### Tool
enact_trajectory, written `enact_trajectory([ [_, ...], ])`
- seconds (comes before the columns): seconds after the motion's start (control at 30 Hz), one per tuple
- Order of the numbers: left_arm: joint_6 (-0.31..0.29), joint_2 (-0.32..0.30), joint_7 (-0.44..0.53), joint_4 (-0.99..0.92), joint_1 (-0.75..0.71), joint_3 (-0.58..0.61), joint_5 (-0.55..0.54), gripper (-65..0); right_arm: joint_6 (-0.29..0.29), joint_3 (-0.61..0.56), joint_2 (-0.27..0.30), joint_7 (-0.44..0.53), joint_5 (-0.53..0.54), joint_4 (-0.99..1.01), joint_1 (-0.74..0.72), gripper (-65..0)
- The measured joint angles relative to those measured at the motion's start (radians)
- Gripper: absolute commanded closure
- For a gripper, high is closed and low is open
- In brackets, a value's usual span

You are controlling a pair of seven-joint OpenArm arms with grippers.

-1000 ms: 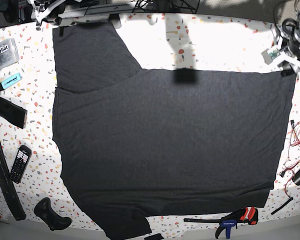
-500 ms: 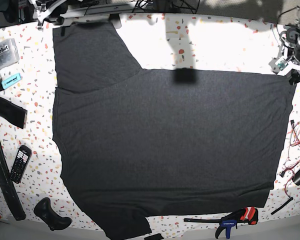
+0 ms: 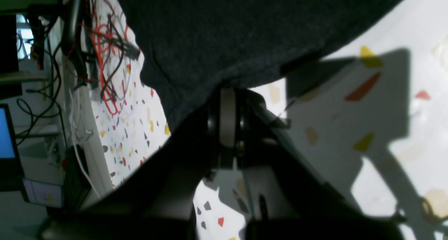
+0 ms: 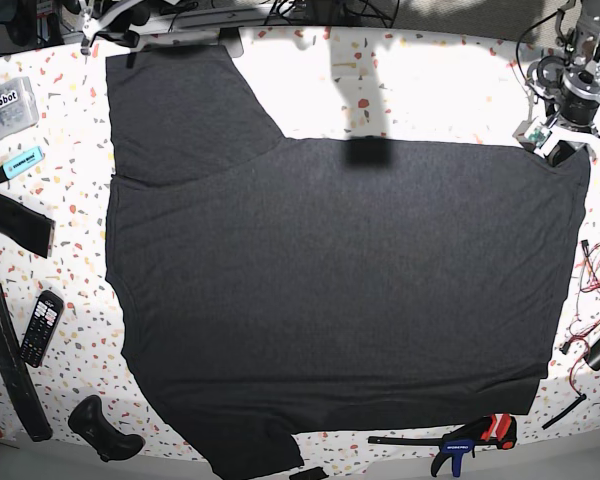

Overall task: Fold the T-shirt properly
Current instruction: 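Grasp the shoulder edges of the black shirt with both grippers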

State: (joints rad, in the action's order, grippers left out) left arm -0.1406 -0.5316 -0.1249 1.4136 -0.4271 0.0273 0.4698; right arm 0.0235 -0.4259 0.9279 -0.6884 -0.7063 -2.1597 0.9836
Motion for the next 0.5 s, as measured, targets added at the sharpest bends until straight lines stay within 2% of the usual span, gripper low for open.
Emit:
enact_trajectory([
  [0.2, 0.003, 0.0, 0.002, 0.0, -0.003, 0.0, 0.0, 0.0, 0.013, 0.0, 0.0, 0.027, 0.071, 0.016, -0.103, -26.8],
  [0.37, 0.003, 0.0, 0.002, 0.0, -0.003, 0.0, 0.0, 0.0, 0.138, 0.0, 0.0, 0.068, 0.123, 0.056, -0.147, -26.8],
  [0.5, 0.003, 0.0, 0.002, 0.0, -0.003, 0.0, 0.0, 0.0, 0.145, -0.001, 0.0, 0.101, 0.126, 0.077, -0.15, -26.8],
])
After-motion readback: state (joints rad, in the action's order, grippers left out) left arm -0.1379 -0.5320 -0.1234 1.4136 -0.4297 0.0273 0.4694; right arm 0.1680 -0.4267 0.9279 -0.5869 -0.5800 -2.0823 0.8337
